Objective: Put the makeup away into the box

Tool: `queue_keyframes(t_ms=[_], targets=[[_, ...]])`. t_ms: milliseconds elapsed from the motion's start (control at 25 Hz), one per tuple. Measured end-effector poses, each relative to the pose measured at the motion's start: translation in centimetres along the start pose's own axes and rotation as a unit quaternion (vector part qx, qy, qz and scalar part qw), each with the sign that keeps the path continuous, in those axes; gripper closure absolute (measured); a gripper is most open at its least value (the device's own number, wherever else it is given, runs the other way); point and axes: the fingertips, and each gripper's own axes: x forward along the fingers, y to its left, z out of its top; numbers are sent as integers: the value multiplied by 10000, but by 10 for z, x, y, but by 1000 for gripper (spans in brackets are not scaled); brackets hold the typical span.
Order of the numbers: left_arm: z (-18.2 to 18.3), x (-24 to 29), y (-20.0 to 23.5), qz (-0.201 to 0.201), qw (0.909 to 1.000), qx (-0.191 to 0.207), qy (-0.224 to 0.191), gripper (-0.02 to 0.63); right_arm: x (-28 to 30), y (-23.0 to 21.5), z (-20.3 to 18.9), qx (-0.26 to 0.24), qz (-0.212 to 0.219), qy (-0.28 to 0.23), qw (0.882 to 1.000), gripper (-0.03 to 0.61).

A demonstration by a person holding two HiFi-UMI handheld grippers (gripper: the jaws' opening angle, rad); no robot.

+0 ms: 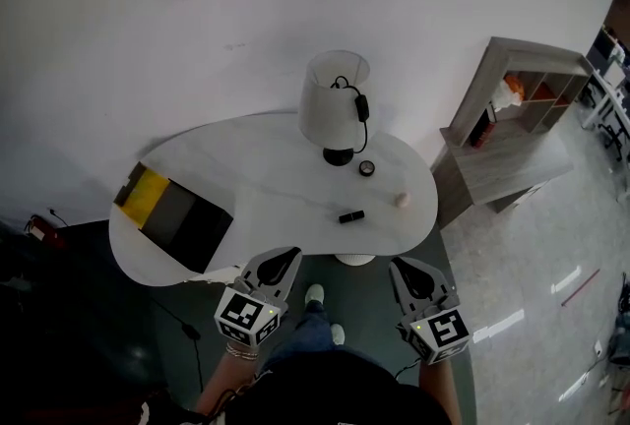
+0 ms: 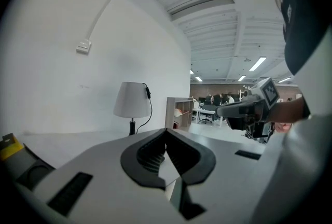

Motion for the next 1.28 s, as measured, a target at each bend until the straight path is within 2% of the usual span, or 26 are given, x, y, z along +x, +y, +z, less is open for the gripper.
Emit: queue_keyframes(t_ms=[120, 560, 720, 1040, 1280], targets=[[1, 13, 12, -100, 9999, -3, 25, 597, 12, -2, 0, -169, 2, 118, 9998, 558], [21, 71, 54, -358, 9993, -52, 20, 597, 61, -36, 5, -178, 47, 414, 9990, 558], [20, 89, 64, -470, 9988, 8, 141, 597, 76, -51, 9, -225, -32, 482, 9986, 558], [18, 115, 85, -653, 9976, 0, 239, 597, 101, -72, 4, -84, -387, 779, 9962, 558], [8, 132, 103, -739, 9967, -35, 334, 597, 118, -83, -7, 301, -620, 864, 9939, 558]])
